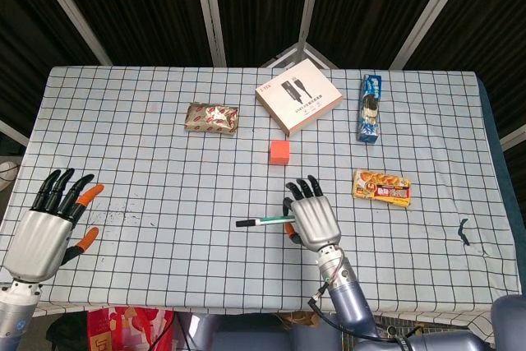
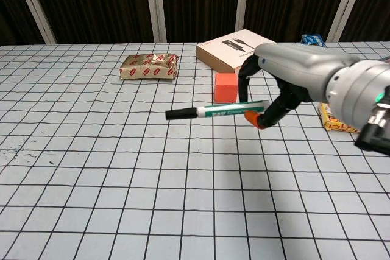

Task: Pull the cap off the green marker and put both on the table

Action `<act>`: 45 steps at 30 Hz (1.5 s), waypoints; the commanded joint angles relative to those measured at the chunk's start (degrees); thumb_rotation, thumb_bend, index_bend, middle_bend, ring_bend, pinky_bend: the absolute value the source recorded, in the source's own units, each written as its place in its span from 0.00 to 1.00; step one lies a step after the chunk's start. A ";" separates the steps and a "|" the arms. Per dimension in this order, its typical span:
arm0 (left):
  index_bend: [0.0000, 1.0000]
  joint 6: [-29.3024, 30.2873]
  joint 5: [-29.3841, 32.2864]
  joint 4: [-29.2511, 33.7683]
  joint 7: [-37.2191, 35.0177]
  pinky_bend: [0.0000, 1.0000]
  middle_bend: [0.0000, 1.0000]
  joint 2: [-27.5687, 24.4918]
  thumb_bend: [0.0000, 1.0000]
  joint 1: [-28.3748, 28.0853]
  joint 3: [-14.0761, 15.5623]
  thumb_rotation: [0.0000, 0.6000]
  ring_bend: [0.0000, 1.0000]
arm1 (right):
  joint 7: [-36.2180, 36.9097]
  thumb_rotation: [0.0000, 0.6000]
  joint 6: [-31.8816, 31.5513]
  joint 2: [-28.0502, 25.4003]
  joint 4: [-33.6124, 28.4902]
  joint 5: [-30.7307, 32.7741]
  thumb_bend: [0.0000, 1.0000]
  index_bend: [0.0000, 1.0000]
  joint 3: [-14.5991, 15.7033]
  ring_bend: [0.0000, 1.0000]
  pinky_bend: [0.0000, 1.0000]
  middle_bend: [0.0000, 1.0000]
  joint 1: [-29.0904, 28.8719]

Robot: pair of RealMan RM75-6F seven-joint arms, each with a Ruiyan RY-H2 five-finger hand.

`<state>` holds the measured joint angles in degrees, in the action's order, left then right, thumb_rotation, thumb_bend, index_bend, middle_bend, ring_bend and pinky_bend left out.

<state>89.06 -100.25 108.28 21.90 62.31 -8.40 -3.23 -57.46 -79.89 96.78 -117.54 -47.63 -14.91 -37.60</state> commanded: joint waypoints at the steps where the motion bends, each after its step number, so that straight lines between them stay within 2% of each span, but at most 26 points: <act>1: 0.23 -0.09 0.10 -0.38 -0.35 0.06 0.14 0.55 0.35 -0.19 -0.15 1.00 0.00 | -3.65 1.00 -3.51 4.18 -1.50 2.73 0.47 0.72 -2.44 0.13 0.06 0.20 -2.91; 5: 0.24 -0.82 0.78 -1.52 -1.18 0.06 0.15 1.19 0.35 -0.55 -0.20 1.00 0.00 | -5.92 1.00 -7.46 8.28 -2.64 4.71 0.48 0.72 -4.75 0.13 0.06 0.20 -5.02; 11: 0.25 -1.22 1.04 -4.03 -2.77 0.07 0.16 2.49 0.35 -0.87 -0.02 1.00 0.00 | -7.65 1.00 -11.12 11.61 -3.40 6.42 0.50 0.72 -7.02 0.13 0.06 0.20 -7.14; 21: 0.30 -1.27 -0.33 -7.18 -3.97 0.08 0.20 5.47 0.35 -1.45 0.61 1.00 0.00 | -9.41 1.00 -13.20 14.48 -2.24 6.03 0.52 0.72 -7.88 0.14 0.06 0.20 -10.58; 28: 0.31 -1.99 -0.45 -8.76 -3.49 0.10 0.22 7.53 0.35 -1.98 0.85 1.00 0.01 | -9.18 1.00 -12.25 14.56 0.52 3.01 0.53 0.74 -7.57 0.15 0.06 0.21 -12.42; 45: 0.33 -1.82 -0.78 -11.39 -2.76 0.10 0.23 10.98 0.35 -3.22 0.15 1.00 0.01 | -4.05 1.00 -6.26 10.09 6.18 4.90 0.53 0.75 -10.28 0.15 0.06 0.21 -13.49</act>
<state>87.21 -101.02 97.04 19.19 73.13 -11.52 -2.99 -61.61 -86.27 106.99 -111.45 -42.78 -25.11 -51.00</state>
